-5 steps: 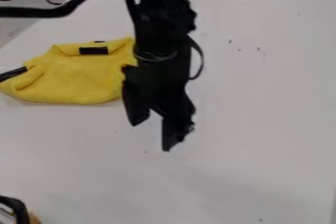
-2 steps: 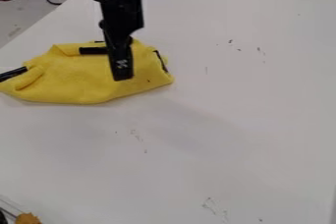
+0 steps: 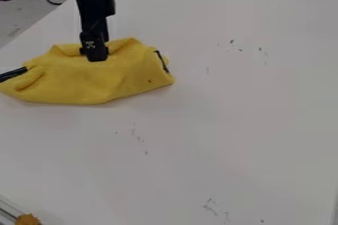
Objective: Unfold the cloth from the top left to the bottom right
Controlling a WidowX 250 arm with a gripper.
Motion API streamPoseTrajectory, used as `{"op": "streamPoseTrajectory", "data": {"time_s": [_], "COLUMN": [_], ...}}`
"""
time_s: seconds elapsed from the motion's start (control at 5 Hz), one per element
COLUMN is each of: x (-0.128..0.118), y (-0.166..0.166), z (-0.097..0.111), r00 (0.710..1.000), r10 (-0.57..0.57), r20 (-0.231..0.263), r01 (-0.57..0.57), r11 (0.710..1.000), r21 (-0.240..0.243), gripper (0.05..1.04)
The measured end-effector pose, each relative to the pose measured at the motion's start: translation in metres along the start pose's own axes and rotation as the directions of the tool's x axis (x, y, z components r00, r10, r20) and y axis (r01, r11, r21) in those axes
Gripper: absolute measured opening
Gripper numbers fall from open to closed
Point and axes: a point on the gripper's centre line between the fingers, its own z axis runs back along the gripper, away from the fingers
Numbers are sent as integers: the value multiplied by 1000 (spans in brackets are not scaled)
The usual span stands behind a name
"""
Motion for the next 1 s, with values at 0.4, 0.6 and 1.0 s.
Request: {"op": "streamPoseTrajectory", "data": {"time_s": [0.4,0.6,1.0], "x": [-19,-23,-23], "y": [35,47,60], "z": [-25,-32,-36], "r00": [999,998,999], "r10": [-48,-63,-50], "r20": [10,14,13], "r01": [48,63,50], "r11": [999,998,999], "r21": [-7,0,4], "gripper": [999,999,999]}}
